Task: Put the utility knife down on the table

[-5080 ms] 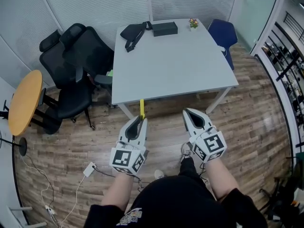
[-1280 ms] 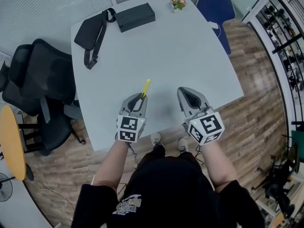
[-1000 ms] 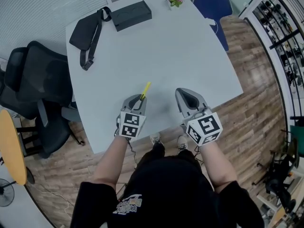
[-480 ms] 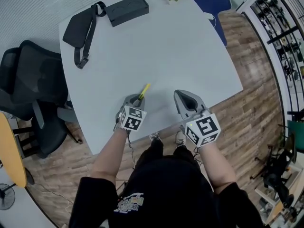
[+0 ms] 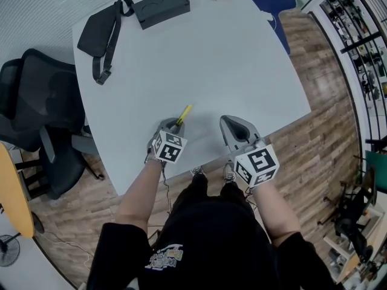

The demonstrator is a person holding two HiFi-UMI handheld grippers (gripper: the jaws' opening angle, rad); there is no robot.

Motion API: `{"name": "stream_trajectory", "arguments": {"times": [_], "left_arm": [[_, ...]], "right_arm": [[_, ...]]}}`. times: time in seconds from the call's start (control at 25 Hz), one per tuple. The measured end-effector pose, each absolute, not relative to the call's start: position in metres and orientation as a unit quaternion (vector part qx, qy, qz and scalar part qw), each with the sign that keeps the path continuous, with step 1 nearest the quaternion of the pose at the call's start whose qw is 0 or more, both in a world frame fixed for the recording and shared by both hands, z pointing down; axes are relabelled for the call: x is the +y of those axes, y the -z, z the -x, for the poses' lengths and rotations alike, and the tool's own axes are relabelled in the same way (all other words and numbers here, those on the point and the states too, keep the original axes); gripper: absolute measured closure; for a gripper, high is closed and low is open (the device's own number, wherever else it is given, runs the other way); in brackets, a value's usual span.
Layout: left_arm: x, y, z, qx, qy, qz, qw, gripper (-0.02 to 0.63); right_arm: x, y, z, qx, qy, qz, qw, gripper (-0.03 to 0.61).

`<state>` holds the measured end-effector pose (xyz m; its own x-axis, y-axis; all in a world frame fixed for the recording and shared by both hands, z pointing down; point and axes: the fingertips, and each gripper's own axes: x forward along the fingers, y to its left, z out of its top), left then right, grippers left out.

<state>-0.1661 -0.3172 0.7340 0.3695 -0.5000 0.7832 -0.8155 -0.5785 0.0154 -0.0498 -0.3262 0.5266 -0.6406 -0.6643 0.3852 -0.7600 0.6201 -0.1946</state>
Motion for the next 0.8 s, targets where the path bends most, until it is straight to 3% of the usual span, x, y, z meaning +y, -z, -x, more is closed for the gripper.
{"name": "stream_trajectory", "arguments": {"times": [0.8], "left_arm": [[-0.318, -0.735, 0.165, -0.387, -0.411, -0.801, 0.201, 0.545]], "right_arm": [[-0.315, -0.525, 0.043, -0.882, -0.178, -0.415, 0.132, 0.575]]}}
